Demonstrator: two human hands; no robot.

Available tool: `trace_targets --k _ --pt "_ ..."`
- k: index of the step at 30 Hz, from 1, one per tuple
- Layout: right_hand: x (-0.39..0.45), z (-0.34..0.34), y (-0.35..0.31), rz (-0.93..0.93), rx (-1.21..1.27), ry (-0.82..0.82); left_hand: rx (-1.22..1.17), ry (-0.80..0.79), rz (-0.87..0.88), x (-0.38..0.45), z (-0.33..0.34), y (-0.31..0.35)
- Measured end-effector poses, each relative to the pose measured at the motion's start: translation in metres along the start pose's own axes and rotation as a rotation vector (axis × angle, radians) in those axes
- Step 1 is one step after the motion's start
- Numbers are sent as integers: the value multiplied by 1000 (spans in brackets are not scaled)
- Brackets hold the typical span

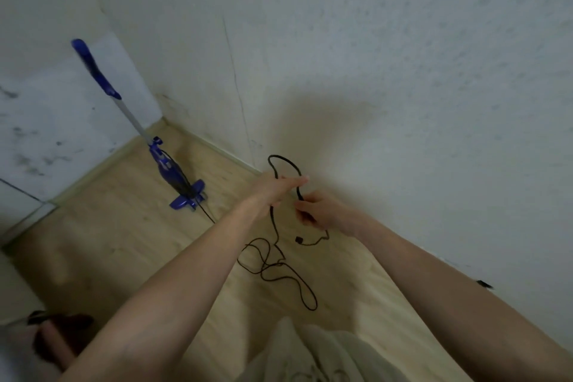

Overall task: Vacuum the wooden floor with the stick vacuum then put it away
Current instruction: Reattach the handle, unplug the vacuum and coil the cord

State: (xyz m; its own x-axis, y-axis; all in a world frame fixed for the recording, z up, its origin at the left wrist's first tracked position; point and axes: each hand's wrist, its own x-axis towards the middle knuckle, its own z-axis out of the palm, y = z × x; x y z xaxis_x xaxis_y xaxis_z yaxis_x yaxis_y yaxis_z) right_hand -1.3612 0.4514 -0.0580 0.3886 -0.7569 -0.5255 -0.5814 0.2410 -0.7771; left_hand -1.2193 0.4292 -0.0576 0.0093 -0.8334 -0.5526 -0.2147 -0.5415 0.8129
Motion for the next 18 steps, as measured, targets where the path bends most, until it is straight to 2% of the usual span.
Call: trace_targets --k 6,11,15,18 --pt "17 0 -7 -27 -83 -17 9 77 -110 4 -19 -8" --pt "33 1 -13 -18 -96 -63 -123 134 -165 8 -26 -9" --pt "40 5 -1 -2 -9 -49 -190 287 -153 15 -24 -5" --pt "31 6 30 17 -98 -103 -339 408 -135 22 -30 -5"
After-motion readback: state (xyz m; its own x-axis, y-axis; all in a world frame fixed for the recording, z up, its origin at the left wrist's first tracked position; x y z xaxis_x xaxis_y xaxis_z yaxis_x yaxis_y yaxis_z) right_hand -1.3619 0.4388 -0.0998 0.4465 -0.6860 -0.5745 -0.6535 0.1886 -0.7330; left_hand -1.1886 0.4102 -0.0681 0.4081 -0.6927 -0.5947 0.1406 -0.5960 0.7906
